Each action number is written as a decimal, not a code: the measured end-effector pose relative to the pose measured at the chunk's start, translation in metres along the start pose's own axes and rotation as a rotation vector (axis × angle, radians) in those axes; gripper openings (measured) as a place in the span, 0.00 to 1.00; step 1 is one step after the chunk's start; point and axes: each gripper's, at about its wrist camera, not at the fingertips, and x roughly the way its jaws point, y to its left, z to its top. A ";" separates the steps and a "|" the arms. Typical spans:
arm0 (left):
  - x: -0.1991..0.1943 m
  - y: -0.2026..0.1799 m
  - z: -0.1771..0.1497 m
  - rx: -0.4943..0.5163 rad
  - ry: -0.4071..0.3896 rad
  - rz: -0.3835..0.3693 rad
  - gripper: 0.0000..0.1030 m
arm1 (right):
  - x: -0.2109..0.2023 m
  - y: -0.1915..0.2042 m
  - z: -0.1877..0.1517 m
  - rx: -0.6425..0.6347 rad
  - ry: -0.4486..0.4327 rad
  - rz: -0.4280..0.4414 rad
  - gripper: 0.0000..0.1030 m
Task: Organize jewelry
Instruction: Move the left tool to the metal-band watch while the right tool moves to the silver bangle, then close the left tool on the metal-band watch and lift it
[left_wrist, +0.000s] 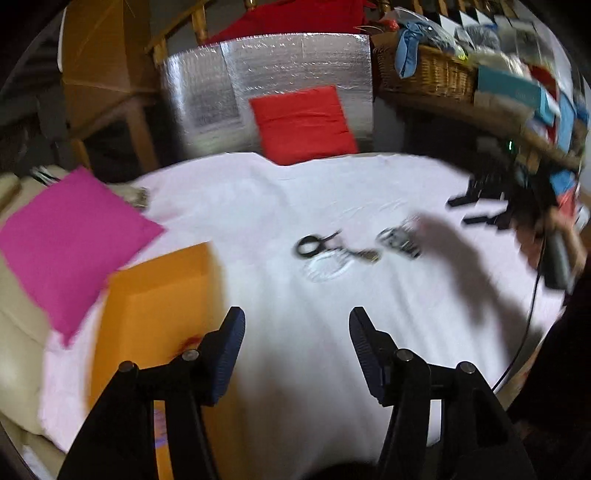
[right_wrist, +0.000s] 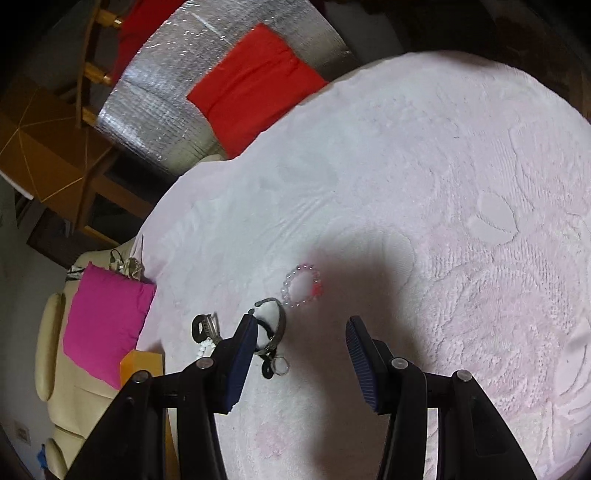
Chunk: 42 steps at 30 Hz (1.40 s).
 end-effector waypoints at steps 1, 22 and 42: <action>0.014 -0.004 0.008 -0.040 0.019 -0.022 0.58 | 0.001 -0.002 0.000 0.002 0.007 0.003 0.52; 0.239 -0.068 0.091 -0.168 0.273 -0.047 0.49 | 0.032 -0.030 0.012 0.028 0.149 0.032 0.52; 0.144 -0.076 0.072 -0.171 0.062 -0.158 0.03 | 0.054 -0.016 0.005 0.034 0.199 0.093 0.52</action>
